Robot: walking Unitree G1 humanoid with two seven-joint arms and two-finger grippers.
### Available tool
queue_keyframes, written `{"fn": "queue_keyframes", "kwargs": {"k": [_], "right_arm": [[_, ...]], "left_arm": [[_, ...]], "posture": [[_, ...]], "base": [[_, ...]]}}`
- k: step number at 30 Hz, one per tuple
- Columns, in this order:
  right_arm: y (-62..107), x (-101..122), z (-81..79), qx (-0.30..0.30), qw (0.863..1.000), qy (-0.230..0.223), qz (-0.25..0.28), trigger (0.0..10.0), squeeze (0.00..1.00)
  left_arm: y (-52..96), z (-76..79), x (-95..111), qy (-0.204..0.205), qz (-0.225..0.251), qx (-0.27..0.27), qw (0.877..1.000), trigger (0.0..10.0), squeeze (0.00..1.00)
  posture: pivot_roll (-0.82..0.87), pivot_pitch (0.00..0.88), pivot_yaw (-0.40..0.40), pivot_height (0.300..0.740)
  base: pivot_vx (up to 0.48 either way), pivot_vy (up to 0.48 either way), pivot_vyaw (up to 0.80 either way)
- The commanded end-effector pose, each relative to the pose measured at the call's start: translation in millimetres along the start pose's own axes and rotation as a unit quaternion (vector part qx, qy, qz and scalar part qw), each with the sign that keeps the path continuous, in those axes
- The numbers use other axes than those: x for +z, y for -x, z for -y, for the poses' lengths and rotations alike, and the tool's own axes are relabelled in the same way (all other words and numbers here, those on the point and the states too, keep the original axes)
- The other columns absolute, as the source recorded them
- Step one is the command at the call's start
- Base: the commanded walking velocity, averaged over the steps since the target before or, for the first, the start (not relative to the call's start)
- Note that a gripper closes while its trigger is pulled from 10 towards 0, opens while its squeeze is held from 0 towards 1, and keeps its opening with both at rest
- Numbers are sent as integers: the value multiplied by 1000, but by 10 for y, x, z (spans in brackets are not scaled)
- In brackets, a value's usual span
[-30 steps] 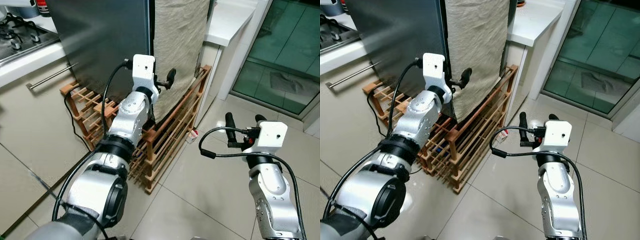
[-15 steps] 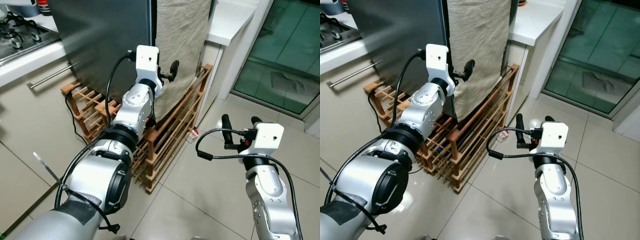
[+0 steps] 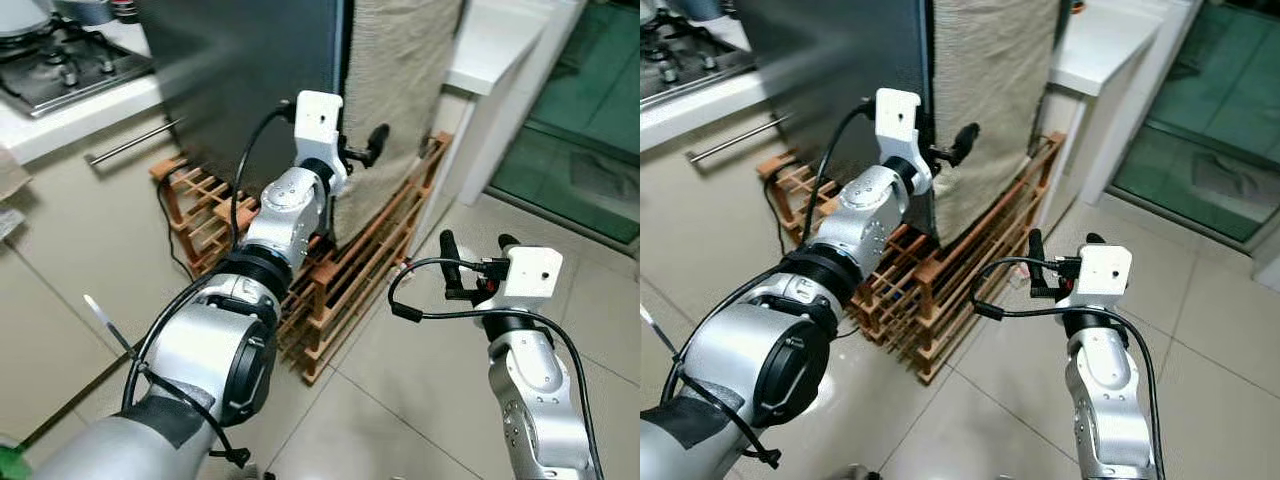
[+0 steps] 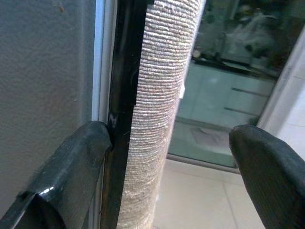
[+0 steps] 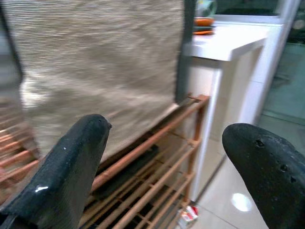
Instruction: Restocking fridge
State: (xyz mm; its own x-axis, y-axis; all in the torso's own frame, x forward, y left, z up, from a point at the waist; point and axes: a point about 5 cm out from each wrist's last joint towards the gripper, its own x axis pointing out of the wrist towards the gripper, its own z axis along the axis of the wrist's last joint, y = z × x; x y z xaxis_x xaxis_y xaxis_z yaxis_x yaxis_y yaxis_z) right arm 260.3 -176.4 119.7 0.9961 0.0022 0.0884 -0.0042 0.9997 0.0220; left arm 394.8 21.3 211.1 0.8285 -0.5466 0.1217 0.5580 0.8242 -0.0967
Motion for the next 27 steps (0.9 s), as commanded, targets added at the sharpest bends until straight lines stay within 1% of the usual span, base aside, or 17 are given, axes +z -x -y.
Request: {"fn": "queue_keyframes", "kwargs": {"k": [1, 5, 8, 9, 11, 13, 14, 15, 16, 17, 19, 20, 21, 22, 26, 27], "right_arm": [[-16, 14, -14, -2, 1000, 1, 0, 10000, 0], [-11, 12, -18, -3, 1000, 0, 0, 10000, 0], [-10, 9, -11, -4, 1000, 1, -1, 10000, 0], [-11, 9, -11, -4, 1000, 1, -1, 10000, 0], [-16, 8, -14, -4, 1000, 1, -2, 10000, 0], [-22, 7, -18, -3, 1000, 1, -2, 10000, 0], [-26, 7, -21, -3, 1000, 1, -1, 10000, 0], [-27, 20, -24, -4, 1000, 0, 3, 10000, 0], [-27, 20, -24, -4, 1000, 0, 3, 10000, 0], [-24, 31, -22, -6, 1000, 0, 6, 10000, 0], [-11, 52, 1, -13, 1000, -1, 11, 10000, 0], [10, 73, 21, -21, 1000, 2, 17, 10000, 0], [56, 105, 43, -31, 999, 8, 25, 10000, 0], [76, 116, 48, -34, 999, 11, 27, 10000, 0], [175, 130, 46, -33, 999, 15, 30, 10000, 0], [204, 136, 51, -37, 999, 15, 32, 10000, 0]], "left_arm": [[-87, 340, -28, 9, -16, -85, 996, 10000, 0], [-107, 493, -14, 19, -9, -132, 991, 10000, 0], [-112, 619, 6, 44, 5, -174, 984, 10000, 0], [-113, 639, 11, 47, 8, -180, 982, 10000, 0], [-116, 676, 7, 41, 8, -186, 982, 10000, 0], [-123, 674, 5, 37, 7, -174, 984, 10000, 0], [-128, 648, 8, 34, 8, -158, 987, 10000, 0], [-129, 558, 24, 29, 14, -118, 993, 10000, 0], [-129, 558, 24, 29, 14, -118, 993, 10000, 0], [-120, 525, 40, 24, 22, -111, 993, 10000, 0], [-84, 475, 78, 8, 44, -116, 992, 10000, 0], [-25, 426, 98, 3, 60, -123, 991, 10000, 0], [124, 335, 95, -7, 78, -128, 989, 10000, 0], [200, 302, 83, -14, 81, -127, 989, 10000, 0], [585, 153, -46, -23, 63, -105, 992, 10000, 0], [702, 86, -92, -31, 56, -82, 995, 10000, 0]], "posture": [[-183, 36, 15, 740], [-188, 38, 19, 740], [-190, 36, 19, 740], [-190, 36, 19, 740], [-191, 34, 19, 740], [-191, 33, 19, 740], [-191, 30, 21, 740], [-193, 30, 25, 740], [-193, 30, 25, 740], [-195, 30, 28, 740], [-196, 33, 29, 740], [-189, 34, 29, 740], [-175, 31, 26, 740], [-175, 31, 26, 740], [-146, 28, 26, 740], [-136, 26, 27, 740]], "base": [[0, 0, 0], [0, 0, 0], [0, 0, 0], [0, 0, 0], [0, 0, 0], [0, 0, 0], [0, 0, 0], [0, 0, 0], [0, 0, 0], [0, 0, 0], [0, 0, 0], [0, 0, 0], [0, 0, 0], [0, 0, 0], [0, 0, 0], [0, 0, 0]]}}
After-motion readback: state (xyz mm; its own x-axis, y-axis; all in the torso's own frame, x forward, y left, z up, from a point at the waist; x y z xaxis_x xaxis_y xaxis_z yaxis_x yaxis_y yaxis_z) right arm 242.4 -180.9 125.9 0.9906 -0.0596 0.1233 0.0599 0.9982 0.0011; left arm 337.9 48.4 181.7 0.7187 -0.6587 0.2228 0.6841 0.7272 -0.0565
